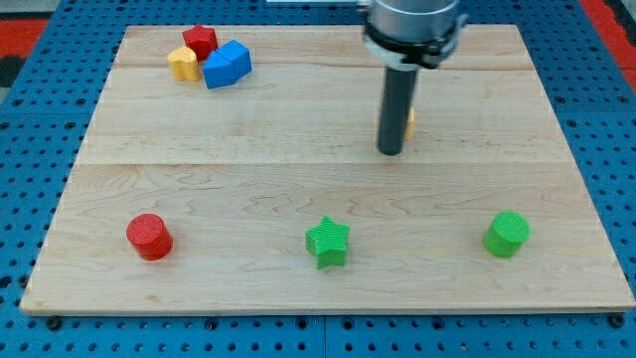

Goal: Move the hexagon close to the triangle

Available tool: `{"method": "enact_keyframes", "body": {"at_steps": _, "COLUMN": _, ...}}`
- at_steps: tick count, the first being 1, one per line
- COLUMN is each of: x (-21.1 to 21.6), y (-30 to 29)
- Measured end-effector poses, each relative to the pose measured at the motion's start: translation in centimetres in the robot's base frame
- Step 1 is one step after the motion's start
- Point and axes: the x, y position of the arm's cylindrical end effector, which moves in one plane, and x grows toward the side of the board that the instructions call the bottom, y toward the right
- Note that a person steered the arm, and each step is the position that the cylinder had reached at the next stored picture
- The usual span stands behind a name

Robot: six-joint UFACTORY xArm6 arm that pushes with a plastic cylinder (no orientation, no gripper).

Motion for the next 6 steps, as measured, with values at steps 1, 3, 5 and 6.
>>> {"method": "enact_keyframes", "body": {"at_steps": 1, "x": -3.6, "y": 6.0}}
{"method": "enact_keyframes", "body": {"at_steps": 3, "x": -5.6, "y": -4.6}}
{"method": "enact_keyframes", "body": {"at_steps": 5, "x": -2.6, "y": -9.7}}
{"method": "enact_keyframes", "body": {"at_steps": 6, "x": -7.4, "y": -14.7}}
